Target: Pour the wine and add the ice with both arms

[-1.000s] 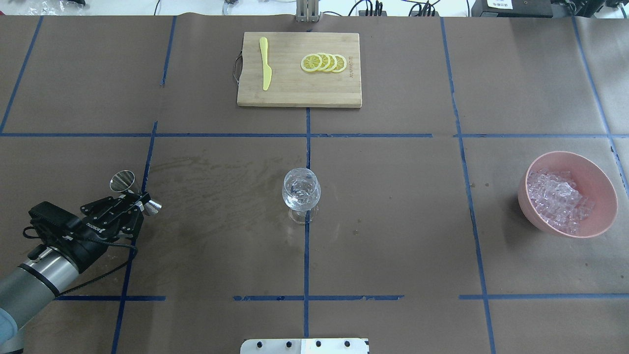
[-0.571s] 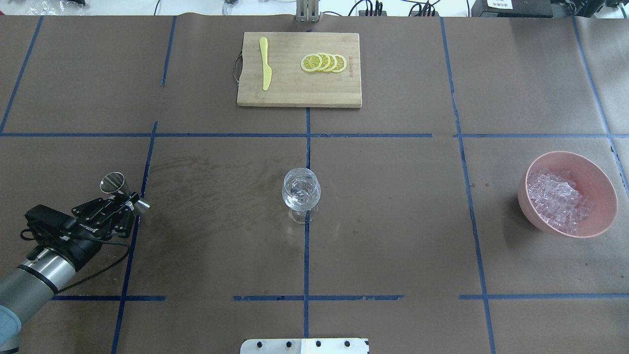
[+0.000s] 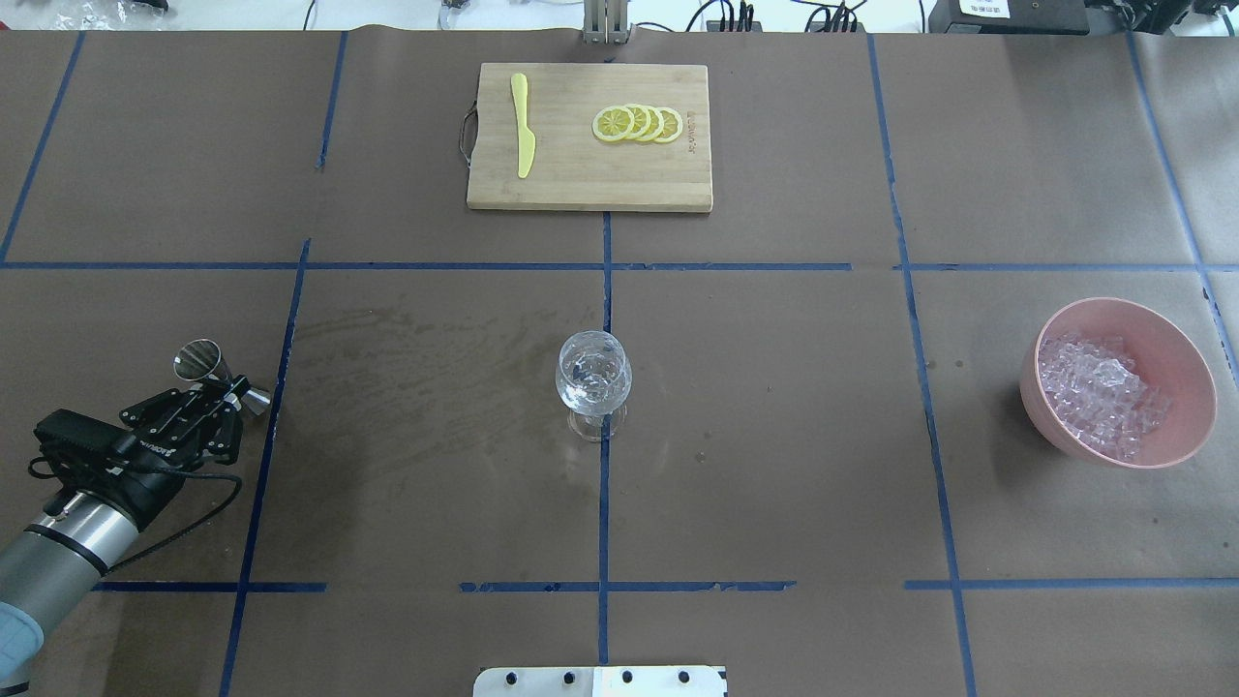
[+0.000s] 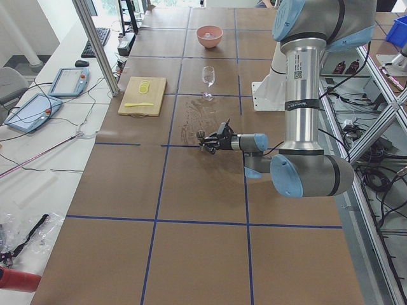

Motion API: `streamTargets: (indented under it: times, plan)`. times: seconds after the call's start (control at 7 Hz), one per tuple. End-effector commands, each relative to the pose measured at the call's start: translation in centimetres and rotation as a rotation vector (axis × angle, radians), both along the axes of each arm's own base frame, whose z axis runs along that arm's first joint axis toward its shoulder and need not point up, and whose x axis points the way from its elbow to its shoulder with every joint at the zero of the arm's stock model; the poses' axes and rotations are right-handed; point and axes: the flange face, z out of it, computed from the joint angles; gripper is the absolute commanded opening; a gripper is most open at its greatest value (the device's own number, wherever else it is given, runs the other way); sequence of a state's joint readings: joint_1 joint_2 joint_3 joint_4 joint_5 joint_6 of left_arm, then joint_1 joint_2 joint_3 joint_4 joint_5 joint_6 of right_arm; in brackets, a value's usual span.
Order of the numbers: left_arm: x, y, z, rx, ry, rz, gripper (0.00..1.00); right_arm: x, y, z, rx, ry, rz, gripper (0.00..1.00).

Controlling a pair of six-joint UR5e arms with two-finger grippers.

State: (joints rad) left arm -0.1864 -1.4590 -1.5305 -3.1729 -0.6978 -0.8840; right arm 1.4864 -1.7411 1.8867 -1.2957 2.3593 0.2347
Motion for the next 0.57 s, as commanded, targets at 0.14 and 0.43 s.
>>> streamTargets:
  times: [0.14,0.43]
  plan:
    - [0.35,0.05,0.69,0.001,-0.001,-0.013,0.00,0.01,0.00,0.01,0.000,0.001,0.001,1.00]
    - [0.47,0.18,1.25,0.004,-0.019,-0.023,0.00,0.00,0.00,0.00,0.001,0.000,-0.001,1.00]
